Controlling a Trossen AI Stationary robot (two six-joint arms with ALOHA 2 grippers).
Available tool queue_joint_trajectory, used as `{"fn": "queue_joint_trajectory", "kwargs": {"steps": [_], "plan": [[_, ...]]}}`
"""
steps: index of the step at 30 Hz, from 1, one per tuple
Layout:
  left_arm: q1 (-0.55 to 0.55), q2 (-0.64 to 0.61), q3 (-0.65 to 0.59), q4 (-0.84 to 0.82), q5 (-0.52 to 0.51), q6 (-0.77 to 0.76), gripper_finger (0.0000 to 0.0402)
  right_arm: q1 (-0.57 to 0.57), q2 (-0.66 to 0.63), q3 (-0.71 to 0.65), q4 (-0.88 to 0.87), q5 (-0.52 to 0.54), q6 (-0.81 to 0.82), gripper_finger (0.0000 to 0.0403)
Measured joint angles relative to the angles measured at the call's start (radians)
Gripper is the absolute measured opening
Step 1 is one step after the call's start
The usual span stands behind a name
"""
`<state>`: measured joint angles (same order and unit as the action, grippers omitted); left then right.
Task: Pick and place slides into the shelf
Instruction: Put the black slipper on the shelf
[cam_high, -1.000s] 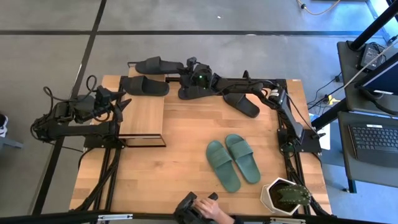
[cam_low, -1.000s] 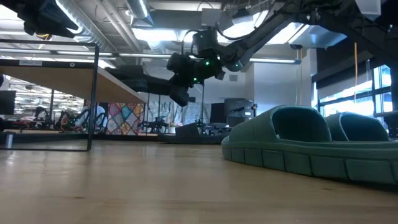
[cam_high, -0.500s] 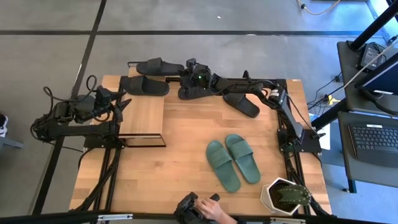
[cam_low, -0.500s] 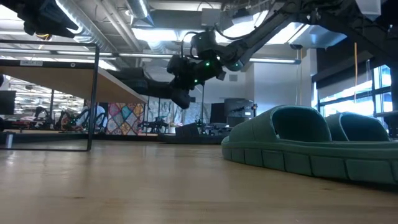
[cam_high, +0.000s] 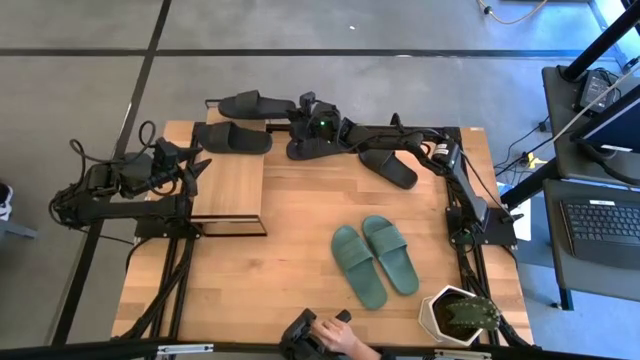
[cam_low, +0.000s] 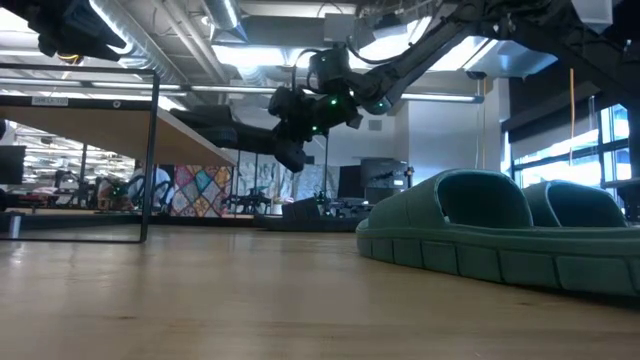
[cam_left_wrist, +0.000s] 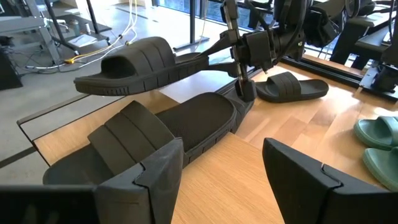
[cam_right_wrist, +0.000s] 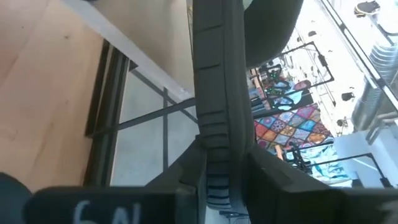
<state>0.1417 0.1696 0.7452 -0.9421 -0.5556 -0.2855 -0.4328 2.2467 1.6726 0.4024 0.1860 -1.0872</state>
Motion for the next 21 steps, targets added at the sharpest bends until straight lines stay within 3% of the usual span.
{"fn": "queue_joint_trajectory", "kwargs": {"steps": [21], "plan": [[0.000, 0.000, 0.000, 0.000, 0.000, -0.001, 0.0212, 0.024, 0.000, 0.000, -0.041, 0.046, -0.175, 0.0081]]}}
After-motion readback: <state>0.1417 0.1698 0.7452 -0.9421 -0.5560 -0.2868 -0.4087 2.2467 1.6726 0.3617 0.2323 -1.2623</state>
